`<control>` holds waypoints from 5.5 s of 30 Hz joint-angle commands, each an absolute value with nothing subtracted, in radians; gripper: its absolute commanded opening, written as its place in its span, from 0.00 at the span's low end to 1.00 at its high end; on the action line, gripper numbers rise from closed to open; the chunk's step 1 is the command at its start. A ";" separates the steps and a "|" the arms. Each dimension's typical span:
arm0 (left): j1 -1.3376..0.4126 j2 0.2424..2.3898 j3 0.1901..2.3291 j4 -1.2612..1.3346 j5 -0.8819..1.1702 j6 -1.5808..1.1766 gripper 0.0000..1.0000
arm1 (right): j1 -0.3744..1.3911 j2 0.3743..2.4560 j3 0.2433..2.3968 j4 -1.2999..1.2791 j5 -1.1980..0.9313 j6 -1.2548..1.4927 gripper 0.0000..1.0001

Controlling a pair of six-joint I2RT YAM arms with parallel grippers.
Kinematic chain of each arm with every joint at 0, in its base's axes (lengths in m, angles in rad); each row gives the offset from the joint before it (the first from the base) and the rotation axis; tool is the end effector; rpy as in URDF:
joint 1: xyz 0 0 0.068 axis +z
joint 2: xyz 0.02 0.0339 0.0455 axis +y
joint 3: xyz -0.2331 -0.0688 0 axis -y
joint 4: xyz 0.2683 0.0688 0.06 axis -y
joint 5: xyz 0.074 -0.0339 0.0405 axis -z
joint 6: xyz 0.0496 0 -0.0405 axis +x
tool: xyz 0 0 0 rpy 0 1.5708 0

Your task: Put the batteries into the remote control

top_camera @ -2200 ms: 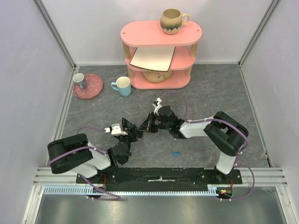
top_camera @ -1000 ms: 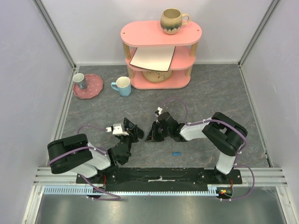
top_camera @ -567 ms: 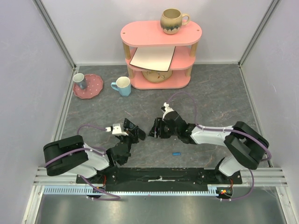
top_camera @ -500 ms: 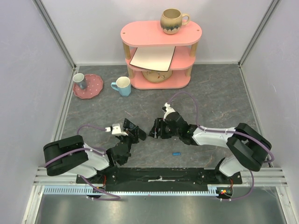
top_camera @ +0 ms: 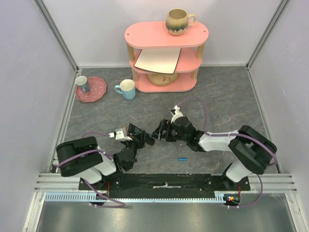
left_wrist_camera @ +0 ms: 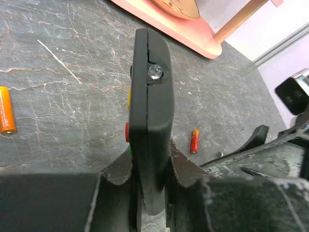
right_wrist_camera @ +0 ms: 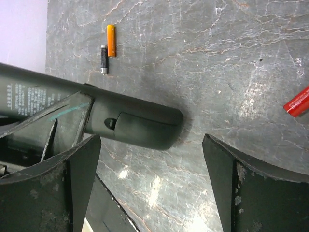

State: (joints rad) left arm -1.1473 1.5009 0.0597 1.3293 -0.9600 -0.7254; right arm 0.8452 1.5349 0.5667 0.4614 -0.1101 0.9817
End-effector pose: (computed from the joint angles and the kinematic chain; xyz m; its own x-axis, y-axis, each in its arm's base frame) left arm 0.1191 -0.1654 0.0763 -0.1593 -0.5726 -0.8042 0.1105 0.7992 -0.5908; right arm 0.2089 0.2437 0.0996 -0.8502 0.2869 -0.4414 -0.1808 0.6284 0.7566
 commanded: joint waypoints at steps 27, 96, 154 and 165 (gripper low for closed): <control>-1.144 1.651 -0.060 1.615 -1.035 -0.746 0.02 | 0.830 1.692 0.719 0.359 -0.160 0.999 0.78; -1.149 1.657 -0.041 1.618 -1.014 -0.689 0.02 | 0.851 1.660 0.653 0.370 -0.150 1.085 0.75; -1.157 1.694 -0.057 1.617 -1.023 -0.767 0.02 | 0.813 1.789 0.589 0.772 -0.235 1.210 0.82; -1.160 1.692 -0.052 1.617 -1.017 -0.752 0.02 | 0.813 1.789 0.627 0.681 -0.229 1.180 0.81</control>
State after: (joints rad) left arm -1.1435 1.6665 0.0673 1.4967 -1.0180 -0.8066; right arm 0.8135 1.7782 0.5915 0.7223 -0.2401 1.2121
